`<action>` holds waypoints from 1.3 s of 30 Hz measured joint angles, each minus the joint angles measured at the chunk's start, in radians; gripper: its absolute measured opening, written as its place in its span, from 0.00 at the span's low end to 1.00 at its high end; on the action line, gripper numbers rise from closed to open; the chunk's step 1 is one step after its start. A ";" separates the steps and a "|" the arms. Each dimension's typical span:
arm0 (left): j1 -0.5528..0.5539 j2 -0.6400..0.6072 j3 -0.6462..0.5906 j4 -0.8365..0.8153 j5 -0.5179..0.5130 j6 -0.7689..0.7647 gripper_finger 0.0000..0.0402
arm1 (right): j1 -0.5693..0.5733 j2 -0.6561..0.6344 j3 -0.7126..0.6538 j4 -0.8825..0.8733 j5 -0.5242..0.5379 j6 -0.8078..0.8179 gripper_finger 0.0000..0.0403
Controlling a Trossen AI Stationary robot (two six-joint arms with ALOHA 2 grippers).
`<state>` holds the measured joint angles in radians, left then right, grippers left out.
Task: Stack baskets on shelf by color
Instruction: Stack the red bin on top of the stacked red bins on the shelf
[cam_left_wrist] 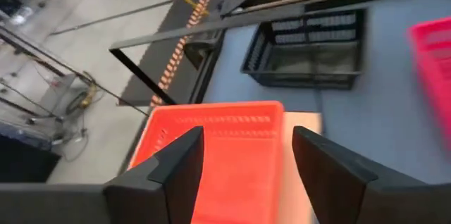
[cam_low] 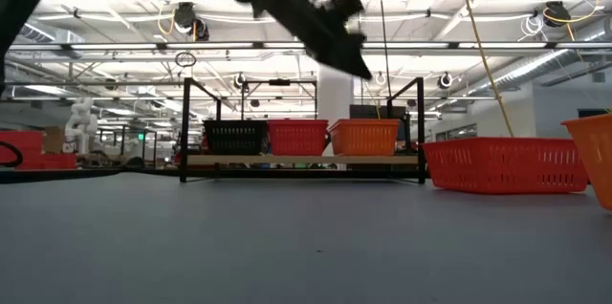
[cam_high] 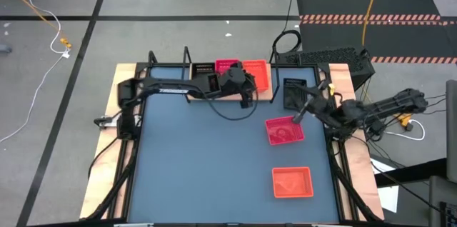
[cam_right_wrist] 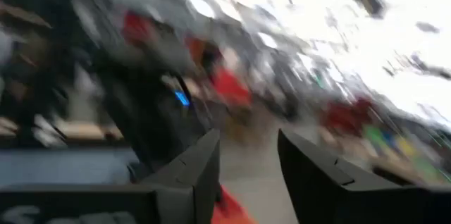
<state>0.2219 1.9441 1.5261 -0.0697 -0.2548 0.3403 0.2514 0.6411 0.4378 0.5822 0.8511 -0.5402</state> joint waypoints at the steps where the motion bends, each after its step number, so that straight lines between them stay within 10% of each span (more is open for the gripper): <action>1: -0.004 -0.029 0.000 -0.039 0.005 -0.013 0.55 | 0.000 0.024 0.010 -0.040 0.065 0.031 0.37; 6: -0.008 -0.181 -0.102 -0.046 0.118 -0.081 0.55 | 0.004 0.136 0.060 -0.226 0.239 0.206 0.44; 16: -0.155 -0.249 -0.519 0.547 0.388 0.158 0.43 | 0.137 0.171 0.258 -0.363 0.247 0.181 0.46; 30: -0.213 0.206 0.035 0.045 0.395 0.448 0.33 | 0.259 0.175 0.292 -0.587 0.244 0.319 0.46; 39: -0.212 0.286 0.091 0.050 0.386 0.565 0.49 | 0.288 0.178 0.291 -0.670 0.244 0.371 0.46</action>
<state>0.0097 2.2302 1.6173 -0.0199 0.1312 0.9051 0.5392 0.8195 0.7288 -0.0877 1.0950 -0.1696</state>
